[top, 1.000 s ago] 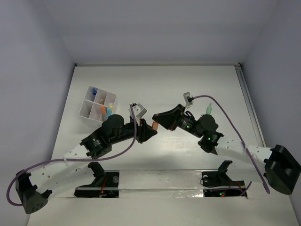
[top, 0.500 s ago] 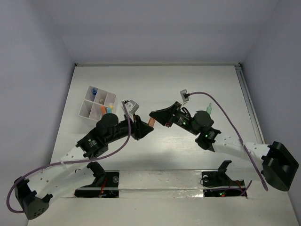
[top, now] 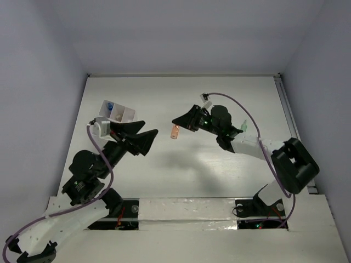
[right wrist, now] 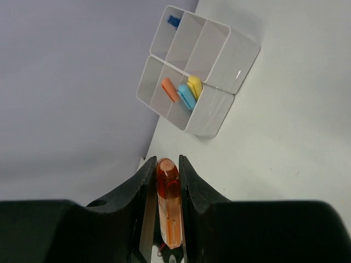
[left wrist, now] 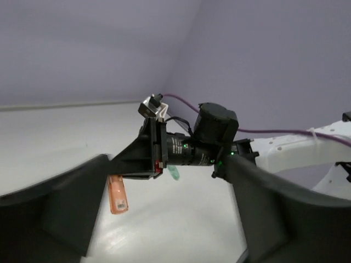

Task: Sort the stationery into containers
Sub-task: Close the pen cap on the pen, then place the pen in the storage box.

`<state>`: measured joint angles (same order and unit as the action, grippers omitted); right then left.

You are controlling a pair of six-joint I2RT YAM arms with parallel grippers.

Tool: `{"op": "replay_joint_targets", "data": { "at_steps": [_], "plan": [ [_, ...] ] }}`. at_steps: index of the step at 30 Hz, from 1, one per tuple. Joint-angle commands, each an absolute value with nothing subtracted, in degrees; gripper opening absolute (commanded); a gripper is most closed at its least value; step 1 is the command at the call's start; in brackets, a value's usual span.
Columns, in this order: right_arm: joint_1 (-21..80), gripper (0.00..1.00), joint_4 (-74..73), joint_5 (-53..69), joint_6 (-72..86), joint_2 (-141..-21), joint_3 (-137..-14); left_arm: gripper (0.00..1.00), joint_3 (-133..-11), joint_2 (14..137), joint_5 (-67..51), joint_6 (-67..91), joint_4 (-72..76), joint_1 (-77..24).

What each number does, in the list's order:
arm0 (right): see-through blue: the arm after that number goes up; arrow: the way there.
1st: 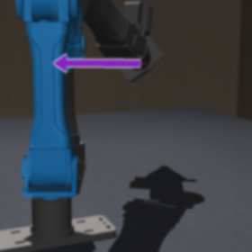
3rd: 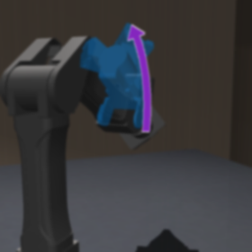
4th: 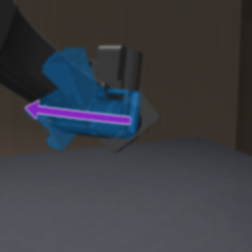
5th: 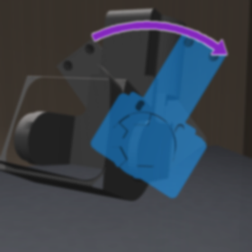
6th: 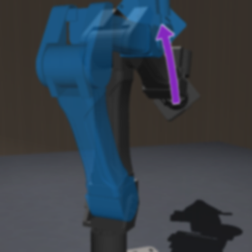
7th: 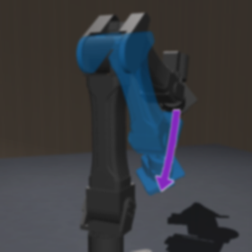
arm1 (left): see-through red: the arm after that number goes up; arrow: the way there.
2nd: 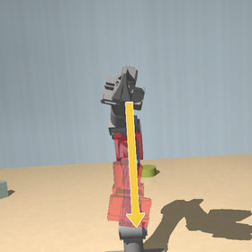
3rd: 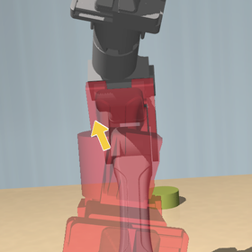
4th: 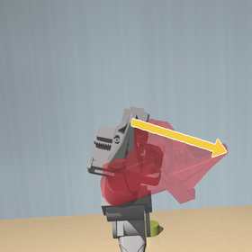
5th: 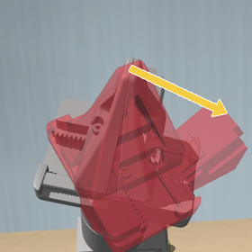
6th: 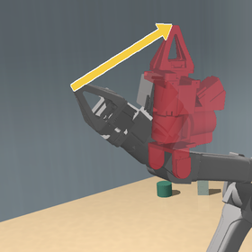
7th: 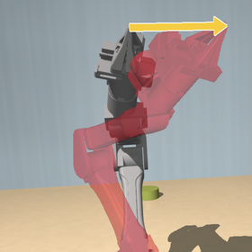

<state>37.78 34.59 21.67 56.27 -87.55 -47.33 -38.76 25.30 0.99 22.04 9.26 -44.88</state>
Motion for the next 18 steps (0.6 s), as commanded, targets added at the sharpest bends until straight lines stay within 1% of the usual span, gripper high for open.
{"op": "replay_joint_targets", "data": {
  "at_steps": [1,2,4,6,9,11,12,14,15,18],
  "plan": [
    [37.4,0.0,39.7,24.8,57.4,-93.7,-57.1,0.96,-42.6,23.3,8.5,19.4,4.0,-44.7],
    [37.4,0.0,40.1,24.8,56.9,-95.4,-58.9,0.99,-44.1,22.5,9.0,18.3,2.7,-44.7],
    [38.1,0.0,38.3,23.4,54.2,-98.8,-62.9,0.99,-45.8,22.1,11.4,16.9,-1.5,-44.7],
    [39.0,0.0,36.7,21.1,51.3,-104.3,-69.9,0.99,-47.2,21.4,13.2,14.9,-4.4,-44.7],
    [40.4,0.0,35.4,18.1,49.3,-112.4,-79.7,0.99,-46.6,20.4,18.3,13.0,-5.4,-44.7],
    [41.1,0.0,33.8,15.3,47.9,-116.6,-85.3,0.99,-45.0,19.8,19.2,12.6,-5.3,-44.7],
    [41.7,0.0,32.8,14.3,46.6,-120.6,-91.0,0.99,-44.4,19.5,19.6,12.3,-4.8,-44.7],
    [42.3,0.0,30.2,10.6,44.7,-124.4,-96.4,0.99,-44.1,19.3,20.4,11.9,-5.2,-44.7],
    [43.1,0.0,28.5,9.3,43.1,-128.1,-101.5,0.99,-43.9,19.3,20.6,11.8,-5.4,-44.7],
    [43.7,0.0,26.1,6.1,41.1,-133.7,-109.3,0.99,-43.6,19.1,20.4,11.7,-5.3,-44.2]
  ]
}}
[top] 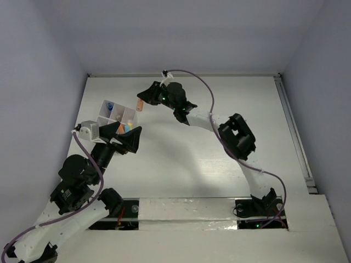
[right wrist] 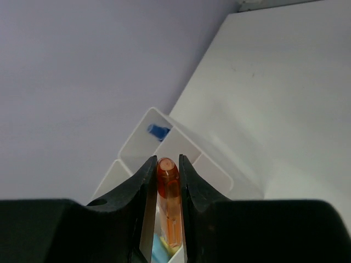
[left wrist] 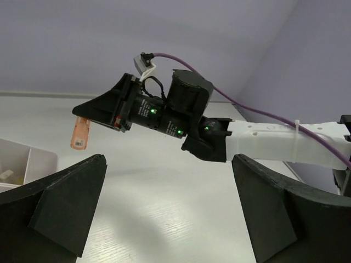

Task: Sort the stationery into containers
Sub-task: Place the pen in the storage box.

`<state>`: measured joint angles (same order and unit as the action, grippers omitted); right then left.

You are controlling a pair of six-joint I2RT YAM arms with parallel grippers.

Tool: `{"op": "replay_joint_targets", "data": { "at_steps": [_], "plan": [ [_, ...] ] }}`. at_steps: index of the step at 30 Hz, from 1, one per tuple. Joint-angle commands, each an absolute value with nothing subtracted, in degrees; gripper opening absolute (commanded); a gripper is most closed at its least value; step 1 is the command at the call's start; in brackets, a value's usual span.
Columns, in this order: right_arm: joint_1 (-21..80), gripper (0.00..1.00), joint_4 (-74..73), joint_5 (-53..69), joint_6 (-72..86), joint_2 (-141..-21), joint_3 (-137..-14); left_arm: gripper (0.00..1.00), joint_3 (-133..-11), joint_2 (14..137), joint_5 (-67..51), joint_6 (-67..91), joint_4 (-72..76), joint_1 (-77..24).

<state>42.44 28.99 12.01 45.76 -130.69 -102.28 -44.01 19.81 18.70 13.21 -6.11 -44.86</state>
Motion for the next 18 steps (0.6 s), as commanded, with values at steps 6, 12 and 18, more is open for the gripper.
{"op": "replay_joint_targets", "data": {
  "at_steps": [6,12,18],
  "plan": [
    [45.3,0.0,18.8,2.6,38.0,-145.6,-128.1,0.99,-43.2,19.1,18.4,11.7,-4.8,-43.7],
    [47.1,0.0,15.3,0.5,34.2,-152.3,-137.4,0.99,-42.8,18.6,15.5,12.0,-4.0,-39.8],
    [48.3,0.0,17.3,0.4,33.6,-151.3,-133.0,0.99,-42.5,18.6,11.9,12.1,-3.2,-36.6]
  ]
}}
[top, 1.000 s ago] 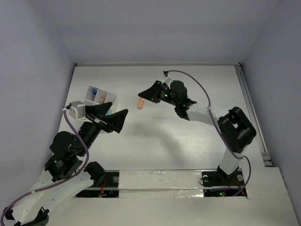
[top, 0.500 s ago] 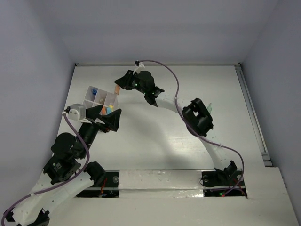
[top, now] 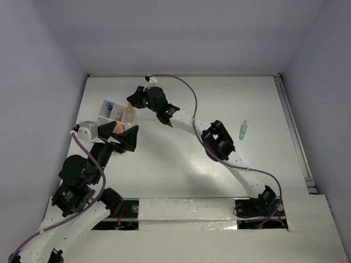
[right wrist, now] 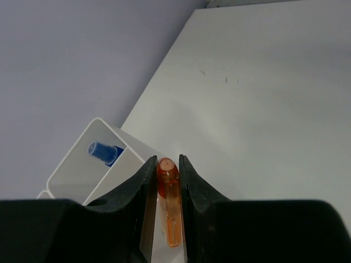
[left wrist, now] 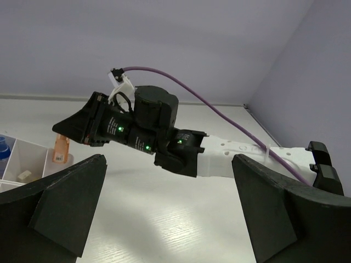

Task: Sort the stationery into containers
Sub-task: Place the pen in the storage box.

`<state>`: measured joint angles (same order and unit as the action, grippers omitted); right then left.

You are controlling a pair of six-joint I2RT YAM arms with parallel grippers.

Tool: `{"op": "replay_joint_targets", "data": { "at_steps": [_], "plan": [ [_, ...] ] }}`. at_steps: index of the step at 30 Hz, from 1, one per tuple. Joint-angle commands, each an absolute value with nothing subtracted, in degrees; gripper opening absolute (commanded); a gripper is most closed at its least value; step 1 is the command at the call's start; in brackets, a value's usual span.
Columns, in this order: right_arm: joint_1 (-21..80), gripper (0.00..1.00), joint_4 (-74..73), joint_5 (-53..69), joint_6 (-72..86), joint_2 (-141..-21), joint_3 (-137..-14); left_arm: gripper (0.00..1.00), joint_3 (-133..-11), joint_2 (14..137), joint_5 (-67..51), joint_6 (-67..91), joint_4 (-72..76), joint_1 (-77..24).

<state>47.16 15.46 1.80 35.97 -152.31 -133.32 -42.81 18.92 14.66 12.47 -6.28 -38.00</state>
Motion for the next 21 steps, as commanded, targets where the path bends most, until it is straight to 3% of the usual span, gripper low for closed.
{"op": "replay_joint_targets", "data": {
  "at_steps": [1,3,4,7,9,14,21],
  "plan": [
    [48.3,0.0,17.3,0.4,33.4,-151.2,-132.8,0.99,-42.4,18.6,10.9,12.1,-3.0,-35.9],
    [48.8,0.0,17.4,0.4,33.0,-151.0,-132.5,0.99,-42.3,18.8,9.9,12.2,-2.7,-35.3],
    [48.8,0.16,17.6,0.4,33.0,-150.6,-131.9,0.99,-42.2,19.0,9.6,12.3,-2.6,-34.7],
    [48.8,0.47,19.0,0.4,33.2,-148.5,-129.4,0.99,-42.2,19.3,8.9,12.4,-2.6,-34.2],
    [48.8,0.55,19.1,0.4,33.0,-147.4,-128.7,0.99,-42.2,19.3,8.7,12.4,-2.5,-34.2],
    [48.8,0.62,18.3,0.4,31.9,-142.1,-125.2,0.99,-42.1,19.2,8.3,12.6,-2.5,-33.1],
    [43.3,0.62,24.4,-4.0,32.4,-119.6,-95.5,0.99,-42.0,19.7,6.4,13.2,-2.0,-33.1]
  ]
}}
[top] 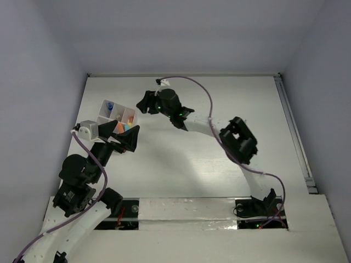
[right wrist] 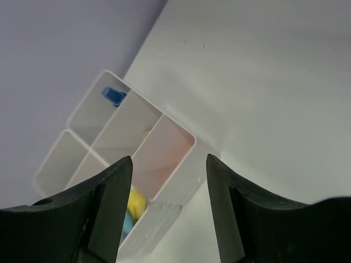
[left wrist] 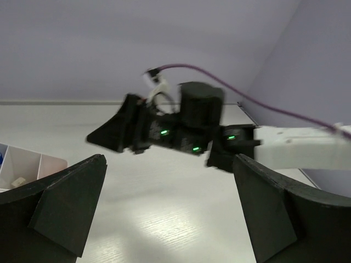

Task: Sort the stationery into containers
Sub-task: Place the pen in the storage box, then pick up the pen from the center of the board.

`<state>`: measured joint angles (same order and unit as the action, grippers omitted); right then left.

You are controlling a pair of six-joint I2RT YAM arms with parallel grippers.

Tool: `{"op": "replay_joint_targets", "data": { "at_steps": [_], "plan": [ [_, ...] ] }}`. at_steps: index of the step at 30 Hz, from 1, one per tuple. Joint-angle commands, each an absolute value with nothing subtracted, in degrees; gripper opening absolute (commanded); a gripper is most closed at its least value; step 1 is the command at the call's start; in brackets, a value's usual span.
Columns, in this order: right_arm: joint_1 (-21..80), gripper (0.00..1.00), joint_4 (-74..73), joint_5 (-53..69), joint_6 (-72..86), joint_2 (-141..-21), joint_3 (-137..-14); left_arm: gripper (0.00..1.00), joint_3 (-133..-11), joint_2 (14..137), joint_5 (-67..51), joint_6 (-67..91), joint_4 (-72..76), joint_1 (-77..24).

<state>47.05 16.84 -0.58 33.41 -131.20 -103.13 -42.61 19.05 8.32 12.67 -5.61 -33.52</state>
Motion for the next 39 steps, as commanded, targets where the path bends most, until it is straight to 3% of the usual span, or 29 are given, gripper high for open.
{"op": "replay_joint_targets", "data": {
  "at_steps": [1,9,14,17,21,39],
  "plan": [
    [42.5,0.62,23.2,-5.3,31.9,-113.1,-87.4,0.99,-42.0,19.8,5.4,13.3,-2.0,-32.6],
    [27.6,0.5,1.8,-20.5,31.6,-85.5,-55.8,0.99,-42.2,22.2,-2.7,13.8,-1.1,-32.1],
    [15.7,0.71,-12.5,-21.3,29.6,-78.1,-50.2,0.99,-42.2,23.3,-6.0,14.3,-0.5,-31.6],
    [14.4,0.79,-19.0,-23.2,28.7,-78.0,-50.0,0.99,-42.1,23.5,-6.7,14.6,-0.4,-31.0],
    [12.1,0.79,-20.7,-20.8,28.7,-79.5,-47.9,0.99,-41.9,23.4,-7.2,14.9,-0.4,-31.0],
    [6.9,0.5,-21.4,-11.5,24.3,-95.3,-54.8,0.99,-41.7,24.2,-8.3,15.3,-0.4,-29.9]
  ]
}}
